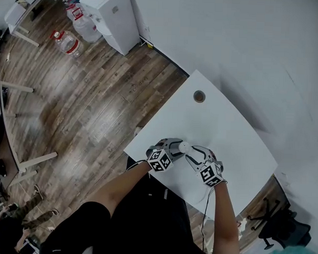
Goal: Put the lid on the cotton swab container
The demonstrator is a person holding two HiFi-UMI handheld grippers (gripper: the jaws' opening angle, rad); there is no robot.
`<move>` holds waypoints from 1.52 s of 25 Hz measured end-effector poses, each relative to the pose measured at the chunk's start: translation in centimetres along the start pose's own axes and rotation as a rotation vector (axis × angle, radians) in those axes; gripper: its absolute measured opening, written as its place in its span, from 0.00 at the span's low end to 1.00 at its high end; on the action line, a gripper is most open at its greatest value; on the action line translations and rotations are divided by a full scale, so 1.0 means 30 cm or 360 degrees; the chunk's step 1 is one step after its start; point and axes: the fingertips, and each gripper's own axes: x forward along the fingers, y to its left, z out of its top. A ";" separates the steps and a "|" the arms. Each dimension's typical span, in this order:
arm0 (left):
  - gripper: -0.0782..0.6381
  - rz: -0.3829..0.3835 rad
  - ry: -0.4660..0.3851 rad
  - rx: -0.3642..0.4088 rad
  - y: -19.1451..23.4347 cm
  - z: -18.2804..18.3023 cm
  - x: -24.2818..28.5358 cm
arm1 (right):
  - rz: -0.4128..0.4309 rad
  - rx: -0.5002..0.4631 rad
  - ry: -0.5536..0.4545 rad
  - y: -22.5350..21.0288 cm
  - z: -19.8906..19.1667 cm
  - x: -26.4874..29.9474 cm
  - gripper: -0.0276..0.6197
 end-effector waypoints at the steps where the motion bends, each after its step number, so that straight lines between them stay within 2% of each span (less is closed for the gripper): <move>1: 0.47 -0.0002 0.0000 0.0000 -0.001 -0.001 -0.002 | 0.0006 0.0001 0.0000 0.002 0.002 0.003 0.32; 8: 0.47 0.0001 -0.0002 -0.0014 0.002 -0.008 -0.010 | 0.0051 -0.0003 0.0002 0.005 0.020 0.027 0.32; 16: 0.46 -0.0012 -0.0006 -0.0002 0.000 -0.008 -0.014 | 0.0048 0.0062 -0.0007 0.010 0.028 0.048 0.32; 29: 0.46 -0.0017 -0.0015 -0.0003 -0.009 -0.006 -0.005 | 0.0035 0.0096 0.0097 0.019 0.012 0.087 0.32; 38: 0.46 -0.0005 -0.0016 -0.0011 -0.013 -0.006 -0.011 | -0.0034 -0.0044 0.0303 0.039 0.002 0.108 0.32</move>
